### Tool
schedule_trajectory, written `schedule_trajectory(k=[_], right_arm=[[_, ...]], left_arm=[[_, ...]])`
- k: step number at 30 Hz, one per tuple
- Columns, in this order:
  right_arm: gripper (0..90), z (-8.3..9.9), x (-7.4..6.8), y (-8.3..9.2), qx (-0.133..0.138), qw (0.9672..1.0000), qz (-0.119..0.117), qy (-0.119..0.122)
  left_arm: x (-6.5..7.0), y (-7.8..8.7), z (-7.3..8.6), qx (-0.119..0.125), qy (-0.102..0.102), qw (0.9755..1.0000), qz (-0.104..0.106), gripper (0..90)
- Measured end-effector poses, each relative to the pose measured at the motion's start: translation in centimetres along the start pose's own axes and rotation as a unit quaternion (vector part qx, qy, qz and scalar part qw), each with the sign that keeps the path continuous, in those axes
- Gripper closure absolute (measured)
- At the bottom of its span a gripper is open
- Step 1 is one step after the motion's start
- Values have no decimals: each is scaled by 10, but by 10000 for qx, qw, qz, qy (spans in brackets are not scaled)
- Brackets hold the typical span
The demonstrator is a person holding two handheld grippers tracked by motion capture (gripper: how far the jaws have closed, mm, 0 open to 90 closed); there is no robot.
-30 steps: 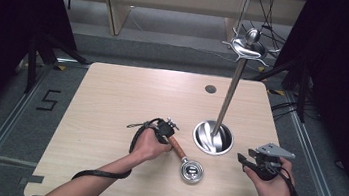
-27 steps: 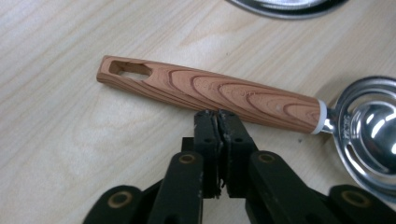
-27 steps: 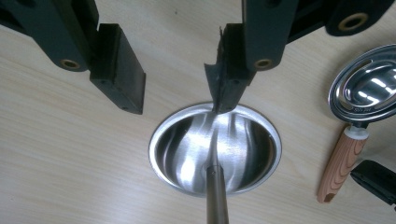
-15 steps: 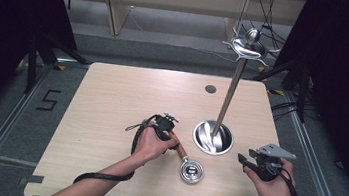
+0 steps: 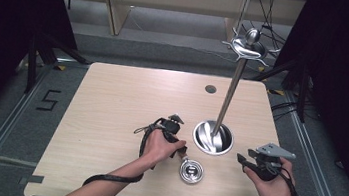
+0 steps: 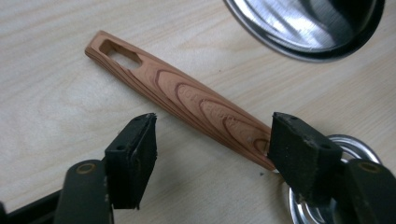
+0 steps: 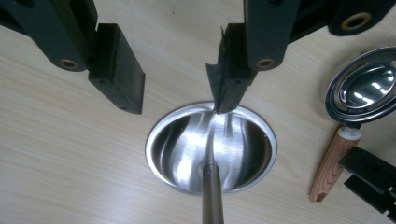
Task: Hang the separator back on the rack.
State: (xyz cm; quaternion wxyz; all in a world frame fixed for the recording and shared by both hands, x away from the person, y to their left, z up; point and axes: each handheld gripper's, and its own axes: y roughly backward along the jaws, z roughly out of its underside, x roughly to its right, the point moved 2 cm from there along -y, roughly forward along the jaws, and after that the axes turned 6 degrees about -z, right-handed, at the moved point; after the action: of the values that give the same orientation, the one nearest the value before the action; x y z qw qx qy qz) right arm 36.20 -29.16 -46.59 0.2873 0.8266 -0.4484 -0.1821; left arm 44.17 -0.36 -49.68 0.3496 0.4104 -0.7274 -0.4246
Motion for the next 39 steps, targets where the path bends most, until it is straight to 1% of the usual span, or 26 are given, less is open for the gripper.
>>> schedule_trajectory(k=[1, 2, 3, 4, 5, 6, 7, 9, 10, 11, 12, 13, 14, 16, 17, 18, 19, 20, 23, 24, 25, 27, 28, 31, 36, 39], right_arm=[[531, -1, -2, 0, -13, 10000, 10, -74], [530, -1, -2, 0, -2, 10000, 14, -58], [529, -1, -3, -1, -18, 9999, -26, -102], [529, 0, -2, -3, 22, 10000, 58, 66], [527, 0, -4, -4, 35, 10000, 7, -9], [527, -1, -3, -3, -80, 10000, -30, -17], [526, -1, -4, -4, -80, 9999, -87, -72], [524, 0, -4, -3, -119, 9998, -89, -116], [524, 0, -3, -3, -80, 10000, -21, -15], [523, 0, -5, -2, -79, 9998, -20, -203], [523, 1, -2, -3, -13, 10000, 17, -30], [522, 2, -2, -4, 4, 10000, 13, -47], [521, 2, 1, -4, -18, 10000, 13, 58], [520, 2, 1, -4, -83, 9999, -18, 61], [520, 1, 0, -3, -115, 9999, -6, 44], [519, 2, -5, -4, -107, 9997, -31, -237], [518, 1, -7, -3, -206, 9992, -75, -336], [518, 0, -3, -4, -140, 9999, -42, -84], [518, 1, -4, -4, -149, 9999, -36, -62], [517, 1, -3, -4, -154, 9998, -48, -72], [517, 2, -3, -4, -182, 9998, -35, -30], [517, 2, -3, -5, -161, 9998, -48, -47], [517, 2, -2, -6, -153, 9998, -110, -8], [518, 2, -2, -6, -162, 9998, -129, -26], [517, 3, -2, -7, -161, 9998, -105, 29], [515, 3, -2, -7, -158, 9998, -105, 27]], left_arm=[[-2, 0, -1, 0, -128, 9999, -22, 292], [1, -1, -1, 8, 43, 10000, -32, 282], [-1, -1, -3, 33, -227, 9997, -25, 277], [0, -1, -3, 42, -201, 9998, -85, 285], [1, -2, -5, -16, -289, 9996, -56, 286], [6, -3, -5, -58, -11, 9999, -92, 286], [7, -4, -6, -63, 17, 10000, -37, 282], [8, -7, -7, -153, -56, 9998, -126, 265], [10, -8, -8, -127, 19, 9998, -122, 256], [11, -10, -9, -100, 54, 9999, -124, 253], [10, -10, -9, -176, -42, 9997, -163, 251], [11, -11, -8, -132, 33, 9998, -173, 249], [9, -12, -8, -234, -71, 9996, -172, 251], [8, -11, -8, -279, -208, 9991, -228, 262], [10, -12, -8, -226, -128, 9992, -307, 275], [10, -12, -8, -208, -154, 9991, -322, 290], [10, -11, -8, -228, -263, 9986, -398, 309], [11, -11, -7, -226, -352, 9981, -443, 332], [10, -9, -6, -291, -692, 9954, -591, 423], [9, -8, -5, -328, -851, 9940, -607, 451], [6, -7, -6, -386, -1142, 9906, -648, 475], [6, -6, -4, -377, -1165, 9902, -666, 528], [4, -5, -3, -421, -1300, 9882, -692, 550], [-1, -3, -2, -463, -1415, 9863, -710, 599], [-4, -2, 0, -425, -1412, 9866, -693, 663], [-5, -1, 1, -465, -1512, 9850, -685, 680]])
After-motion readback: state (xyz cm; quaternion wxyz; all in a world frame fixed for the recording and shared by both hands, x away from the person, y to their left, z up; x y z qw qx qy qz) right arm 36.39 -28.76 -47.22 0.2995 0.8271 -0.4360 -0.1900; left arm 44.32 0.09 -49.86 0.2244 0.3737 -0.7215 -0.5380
